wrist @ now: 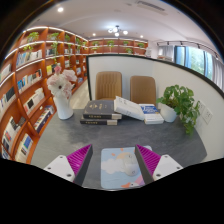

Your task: Arrange mouse

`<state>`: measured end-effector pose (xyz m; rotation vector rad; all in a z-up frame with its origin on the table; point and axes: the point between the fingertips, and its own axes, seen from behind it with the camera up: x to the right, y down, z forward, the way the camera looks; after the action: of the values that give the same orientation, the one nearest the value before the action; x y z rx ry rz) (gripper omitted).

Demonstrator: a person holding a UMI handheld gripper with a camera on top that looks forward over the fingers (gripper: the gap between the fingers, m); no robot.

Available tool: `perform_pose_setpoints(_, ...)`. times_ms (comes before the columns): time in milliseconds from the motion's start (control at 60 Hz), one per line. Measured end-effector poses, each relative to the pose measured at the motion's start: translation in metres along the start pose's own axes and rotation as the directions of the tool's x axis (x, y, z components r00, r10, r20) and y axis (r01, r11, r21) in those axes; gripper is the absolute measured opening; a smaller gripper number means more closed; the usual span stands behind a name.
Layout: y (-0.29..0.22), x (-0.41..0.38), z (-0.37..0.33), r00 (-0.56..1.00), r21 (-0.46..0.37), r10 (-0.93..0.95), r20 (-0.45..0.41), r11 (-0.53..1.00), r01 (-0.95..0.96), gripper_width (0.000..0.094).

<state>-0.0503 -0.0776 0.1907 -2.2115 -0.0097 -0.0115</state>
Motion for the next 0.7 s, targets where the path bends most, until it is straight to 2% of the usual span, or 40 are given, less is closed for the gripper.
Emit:
perform_pose_setpoints(150,-0.013,-0.022,-0.018,0.999,0.052,-0.034,0.019,0.998,0.033,0.086)
perform_pose_setpoints(700,0.001,-0.039,-0.043,0.999,0.043,0.004,0.036,0.999,-0.006,0.0861)
